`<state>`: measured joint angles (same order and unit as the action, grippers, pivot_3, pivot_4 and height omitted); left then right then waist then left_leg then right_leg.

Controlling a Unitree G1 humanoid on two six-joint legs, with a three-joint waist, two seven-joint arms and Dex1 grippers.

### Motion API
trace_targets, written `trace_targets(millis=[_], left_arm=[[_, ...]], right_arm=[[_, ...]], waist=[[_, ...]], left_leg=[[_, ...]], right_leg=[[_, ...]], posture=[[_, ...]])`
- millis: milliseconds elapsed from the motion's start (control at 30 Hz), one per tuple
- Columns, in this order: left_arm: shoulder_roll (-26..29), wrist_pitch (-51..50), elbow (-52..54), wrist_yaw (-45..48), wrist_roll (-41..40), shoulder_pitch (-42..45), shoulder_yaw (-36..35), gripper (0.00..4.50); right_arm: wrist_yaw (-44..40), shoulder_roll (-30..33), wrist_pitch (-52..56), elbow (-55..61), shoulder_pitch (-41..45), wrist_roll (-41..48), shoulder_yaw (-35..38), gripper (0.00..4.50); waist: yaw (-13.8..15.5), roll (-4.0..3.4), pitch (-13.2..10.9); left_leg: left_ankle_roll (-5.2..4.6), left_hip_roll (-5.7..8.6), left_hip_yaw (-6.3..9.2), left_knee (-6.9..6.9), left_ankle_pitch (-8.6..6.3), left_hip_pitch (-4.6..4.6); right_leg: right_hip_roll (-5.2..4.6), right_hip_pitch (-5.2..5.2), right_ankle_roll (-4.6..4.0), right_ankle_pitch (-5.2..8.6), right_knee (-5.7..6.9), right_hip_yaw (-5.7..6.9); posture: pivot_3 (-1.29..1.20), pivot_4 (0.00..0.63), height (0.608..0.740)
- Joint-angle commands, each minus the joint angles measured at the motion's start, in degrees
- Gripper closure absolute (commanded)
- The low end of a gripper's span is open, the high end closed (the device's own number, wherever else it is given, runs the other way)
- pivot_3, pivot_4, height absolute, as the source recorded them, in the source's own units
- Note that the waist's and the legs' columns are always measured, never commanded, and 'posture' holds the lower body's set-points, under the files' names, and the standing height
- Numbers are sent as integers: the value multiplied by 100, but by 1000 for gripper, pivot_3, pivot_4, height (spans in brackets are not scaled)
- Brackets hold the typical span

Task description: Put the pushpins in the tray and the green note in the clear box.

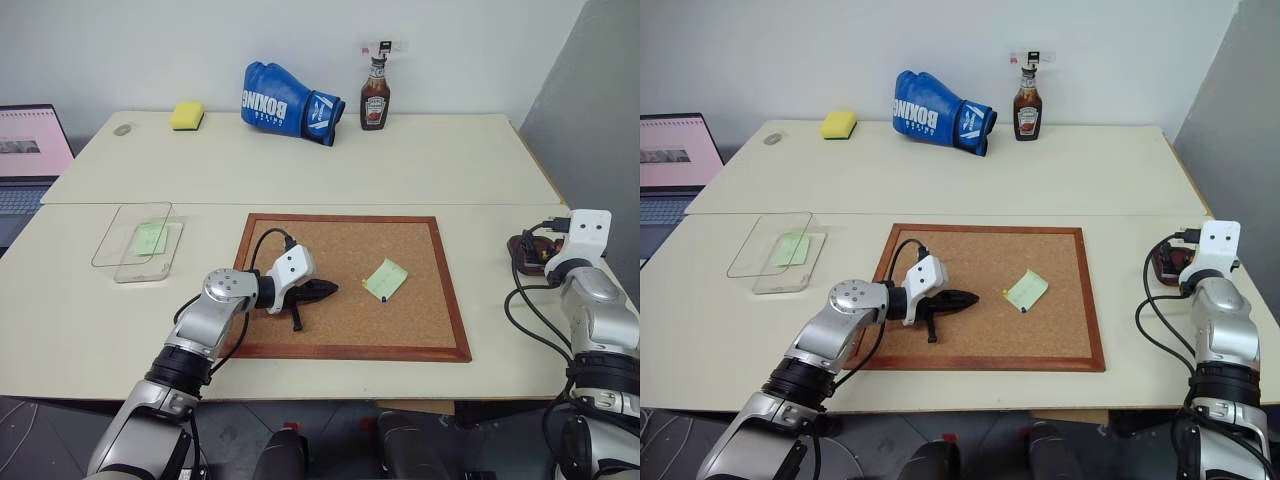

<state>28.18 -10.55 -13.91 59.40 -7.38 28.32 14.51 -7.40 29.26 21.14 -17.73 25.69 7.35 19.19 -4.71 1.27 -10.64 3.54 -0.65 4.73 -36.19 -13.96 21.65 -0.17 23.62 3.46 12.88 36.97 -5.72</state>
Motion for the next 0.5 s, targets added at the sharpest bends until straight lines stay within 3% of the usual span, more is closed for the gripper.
trace_targets(millis=[33, 167, 500], left_arm=[[59, -100, -133, 1, 224, -119, 144, 4500], [44, -90, -153, -9, 227, -110, 146, 4500], [23, -88, -133, -55, 233, -155, 145, 4500]], right_arm=[[-62, 138, -332, 310, -59, -215, -172, 14], [-155, 236, -513, 308, -113, -417, -374, 14], [-101, 1073, -1535, 272, -593, -1953, -1453, 14]], waist=[[-1, 0, 0], [-1, 0, 0], [-2, 0, 0]], left_leg=[[0, 0, 0, 0, 0, 0], [0, 0, 0, 0, 0, 0], [0, 2, -1, 0, 0, -1]], right_leg=[[0, 0, 0, 0, 0, 0], [0, 0, 0, 0, 0, -1], [-1, 0, -5, 4, -2, -3]], posture=[[0, 150, 740], [0, 150, 740], [0, 150, 740]])
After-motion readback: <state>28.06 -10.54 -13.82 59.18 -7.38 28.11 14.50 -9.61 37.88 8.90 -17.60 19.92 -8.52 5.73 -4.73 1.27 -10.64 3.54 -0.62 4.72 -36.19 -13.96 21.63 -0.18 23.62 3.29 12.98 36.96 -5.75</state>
